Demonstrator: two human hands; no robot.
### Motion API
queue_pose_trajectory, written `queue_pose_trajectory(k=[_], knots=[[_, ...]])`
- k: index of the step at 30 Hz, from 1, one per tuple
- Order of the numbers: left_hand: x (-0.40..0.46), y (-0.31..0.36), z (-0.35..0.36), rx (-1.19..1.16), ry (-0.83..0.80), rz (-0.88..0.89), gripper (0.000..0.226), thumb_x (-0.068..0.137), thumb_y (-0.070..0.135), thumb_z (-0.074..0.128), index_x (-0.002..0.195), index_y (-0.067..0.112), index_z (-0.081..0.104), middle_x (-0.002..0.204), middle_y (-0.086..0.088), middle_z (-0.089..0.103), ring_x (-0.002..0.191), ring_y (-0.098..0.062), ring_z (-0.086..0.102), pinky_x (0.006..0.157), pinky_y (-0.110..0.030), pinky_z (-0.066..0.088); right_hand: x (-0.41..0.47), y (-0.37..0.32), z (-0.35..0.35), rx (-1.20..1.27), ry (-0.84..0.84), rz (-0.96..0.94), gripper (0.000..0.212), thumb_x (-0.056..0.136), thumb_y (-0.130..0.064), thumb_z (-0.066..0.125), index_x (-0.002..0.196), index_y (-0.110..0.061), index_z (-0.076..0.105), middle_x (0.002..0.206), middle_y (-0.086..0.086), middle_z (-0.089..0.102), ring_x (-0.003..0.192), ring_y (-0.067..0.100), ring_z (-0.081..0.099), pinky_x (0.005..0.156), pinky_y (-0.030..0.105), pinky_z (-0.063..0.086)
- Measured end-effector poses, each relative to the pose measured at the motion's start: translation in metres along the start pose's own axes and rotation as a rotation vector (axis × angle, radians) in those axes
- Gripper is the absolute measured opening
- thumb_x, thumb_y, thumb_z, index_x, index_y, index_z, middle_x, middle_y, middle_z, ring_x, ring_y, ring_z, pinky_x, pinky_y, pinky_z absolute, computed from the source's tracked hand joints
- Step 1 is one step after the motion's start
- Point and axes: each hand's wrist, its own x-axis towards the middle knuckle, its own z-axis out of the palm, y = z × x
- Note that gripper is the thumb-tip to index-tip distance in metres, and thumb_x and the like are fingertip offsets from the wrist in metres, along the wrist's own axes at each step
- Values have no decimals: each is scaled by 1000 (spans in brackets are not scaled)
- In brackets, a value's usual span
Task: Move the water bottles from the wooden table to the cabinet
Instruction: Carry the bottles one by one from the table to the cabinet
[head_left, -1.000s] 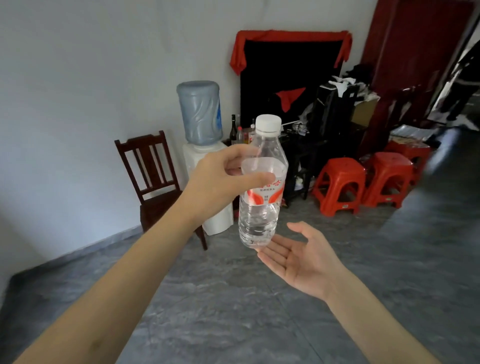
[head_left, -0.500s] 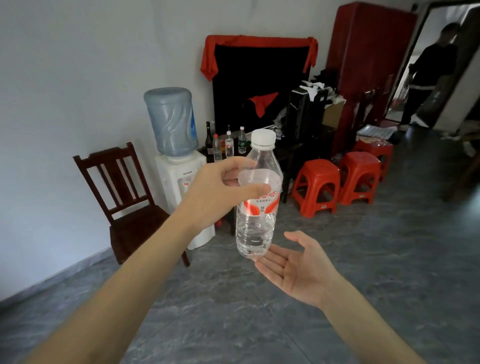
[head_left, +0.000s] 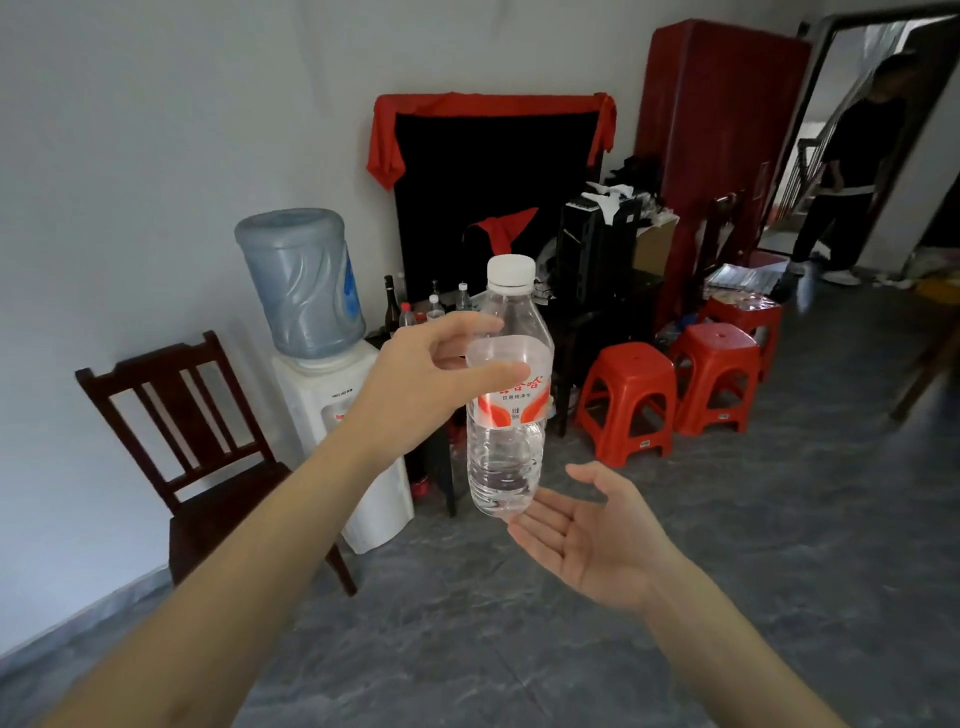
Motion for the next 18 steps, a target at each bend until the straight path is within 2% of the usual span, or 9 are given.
queue_pose_trajectory(k=[5, 10, 13, 16, 18], knots=[[38, -23, 5, 1, 10, -17, 48, 78, 32, 87, 123, 26, 71, 112, 9, 77, 106, -10, 73, 102, -41, 56, 35, -34, -4, -5, 9, 12, 56, 90, -32, 56, 130, 7, 54, 121, 24, 69, 112, 35, 68, 90, 42, 58], [72, -45, 1, 17, -3, -35, 61, 68, 43, 91, 123, 26, 71, 111, 8, 78, 105, -10, 73, 100, -39, 56, 76, -52, -4, -13, 8, 55, 56, 89, -32, 56, 130, 6, 54, 120, 23, 69, 109, 34, 70, 89, 41, 59], [94, -61, -3, 30, 6, -46, 63, 65, 48, 83, 123, 27, 71, 110, 9, 78, 104, -10, 73, 100, -39, 56, 105, -65, -2, -10, 15, 80, 55, 89, -31, 56, 130, 6, 54, 120, 24, 69, 110, 35, 69, 88, 41, 59], [122, -82, -13, 35, 12, -60, 66, 61, 50, 90, 121, 29, 71, 109, 9, 78, 102, -10, 73, 98, -37, 57, 137, -78, 3, -14, 15, 95, 55, 90, -32, 55, 130, 6, 54, 121, 24, 69, 112, 35, 68, 91, 40, 58], [144, -95, -23, 47, 13, -74, 61, 63, 50, 91, 118, 33, 71, 107, 12, 78, 100, -9, 74, 95, -34, 58, 161, -89, 9, -20, 10, 98, 56, 89, -31, 56, 130, 6, 54, 121, 23, 68, 113, 34, 68, 93, 40, 57]])
